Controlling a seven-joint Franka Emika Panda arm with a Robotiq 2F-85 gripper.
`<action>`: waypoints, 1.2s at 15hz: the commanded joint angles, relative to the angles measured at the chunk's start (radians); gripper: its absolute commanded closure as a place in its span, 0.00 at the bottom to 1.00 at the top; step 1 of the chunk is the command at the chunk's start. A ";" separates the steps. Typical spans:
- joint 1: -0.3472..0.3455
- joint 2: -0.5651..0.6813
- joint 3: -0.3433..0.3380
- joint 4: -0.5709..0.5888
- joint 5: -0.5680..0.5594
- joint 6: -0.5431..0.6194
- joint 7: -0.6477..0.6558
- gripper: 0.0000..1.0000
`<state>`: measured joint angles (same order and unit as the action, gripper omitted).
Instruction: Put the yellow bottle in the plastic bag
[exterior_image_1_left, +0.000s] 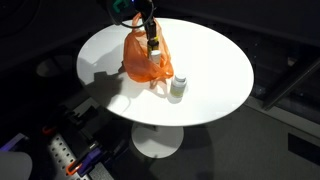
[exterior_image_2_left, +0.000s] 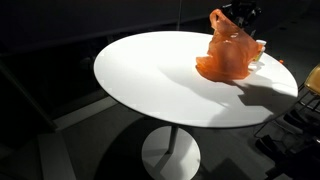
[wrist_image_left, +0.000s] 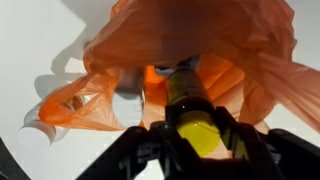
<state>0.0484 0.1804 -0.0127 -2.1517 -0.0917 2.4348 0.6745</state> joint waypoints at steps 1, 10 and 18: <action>0.015 0.008 -0.013 0.013 -0.012 -0.015 0.013 0.29; -0.014 -0.115 -0.020 -0.062 0.024 -0.101 -0.065 0.00; -0.062 -0.303 -0.028 -0.080 0.005 -0.382 -0.276 0.00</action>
<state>0.0037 -0.0259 -0.0409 -2.2056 -0.0901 2.1313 0.5155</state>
